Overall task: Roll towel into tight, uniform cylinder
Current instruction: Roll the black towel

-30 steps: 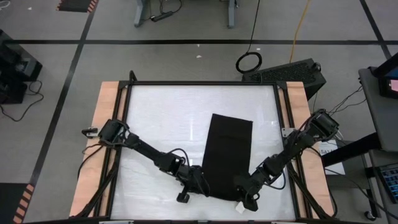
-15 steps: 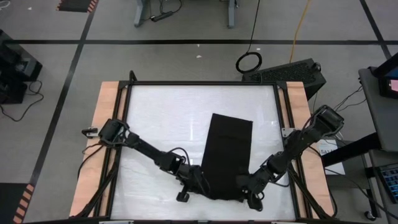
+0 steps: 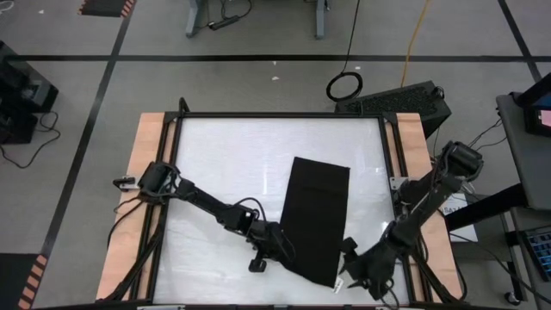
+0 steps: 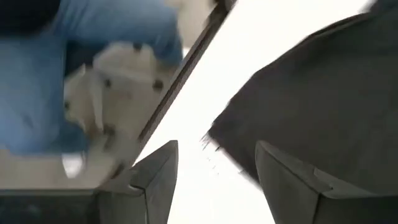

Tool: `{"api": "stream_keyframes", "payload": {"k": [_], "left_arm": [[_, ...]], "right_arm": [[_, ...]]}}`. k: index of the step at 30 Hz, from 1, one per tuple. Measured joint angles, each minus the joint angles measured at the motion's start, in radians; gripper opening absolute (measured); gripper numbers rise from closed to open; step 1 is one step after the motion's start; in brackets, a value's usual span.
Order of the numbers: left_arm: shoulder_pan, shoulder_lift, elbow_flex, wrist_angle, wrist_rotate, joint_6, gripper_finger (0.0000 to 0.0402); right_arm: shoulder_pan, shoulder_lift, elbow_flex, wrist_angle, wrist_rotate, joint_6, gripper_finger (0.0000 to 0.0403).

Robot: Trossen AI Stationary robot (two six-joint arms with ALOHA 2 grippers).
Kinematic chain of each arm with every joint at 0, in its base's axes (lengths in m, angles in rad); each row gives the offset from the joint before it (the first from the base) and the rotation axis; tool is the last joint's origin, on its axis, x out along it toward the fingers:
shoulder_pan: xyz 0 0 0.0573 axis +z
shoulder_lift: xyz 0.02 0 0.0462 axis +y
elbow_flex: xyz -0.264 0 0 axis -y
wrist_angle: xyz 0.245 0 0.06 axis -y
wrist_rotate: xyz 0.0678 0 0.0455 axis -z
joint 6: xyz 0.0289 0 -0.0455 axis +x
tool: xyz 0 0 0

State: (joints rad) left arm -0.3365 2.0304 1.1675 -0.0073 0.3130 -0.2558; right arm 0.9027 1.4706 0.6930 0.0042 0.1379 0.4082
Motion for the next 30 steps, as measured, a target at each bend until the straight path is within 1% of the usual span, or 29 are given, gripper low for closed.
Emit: {"api": "stream_keyframes", "payload": {"k": [4, 9, 11, 15, 18, 20, 23, 30], "left_arm": [[0.016, 0.0, 0.0, 0.0, 0.0, 0.001, 0.0001], [0.032, 0.0, 0.0, -0.001, 0.002, 0.0, 0.0001], [0.036, 0.0, 0.0, -0.003, 0.023, -0.005, 0.0001], [0.039, 0.0, 0.0, -0.005, 0.076, -0.028, 0.0001], [0.042, 0.0, 0.0, -0.005, 0.125, -0.079, 0.0001], [0.042, 0.0, 0.0, -0.005, 0.151, -0.1, 0.0001], [0.042, 0.0, 0.0, -0.002, 0.155, -0.105, 0.0001], [0.051, 0.0, 0.0, -0.002, 0.155, -0.132, 0.0001]], "right_arm": [[0.068, 0.089, 0.0, -0.003, 0.073, -0.048, 0.0199], [0.106, 0.172, 0.046, -0.045, 0.193, -0.133, 0.0188], [0.108, 0.19, 0.082, -0.066, 0.215, -0.173, 0.018], [0.099, 0.213, 0.171, -0.174, 0.284, -0.203, 0.0156], [0.087, 0.213, 0.221, -0.208, 0.311, -0.215, 0.0139], [0.078, 0.213, 0.247, -0.203, 0.326, -0.209, 0.0129], [0.072, 0.213, 0.271, -0.202, 0.325, -0.197, 0.012], [0.074, 0.213, 0.305, -0.203, 0.246, -0.15, 0.0116]]}}
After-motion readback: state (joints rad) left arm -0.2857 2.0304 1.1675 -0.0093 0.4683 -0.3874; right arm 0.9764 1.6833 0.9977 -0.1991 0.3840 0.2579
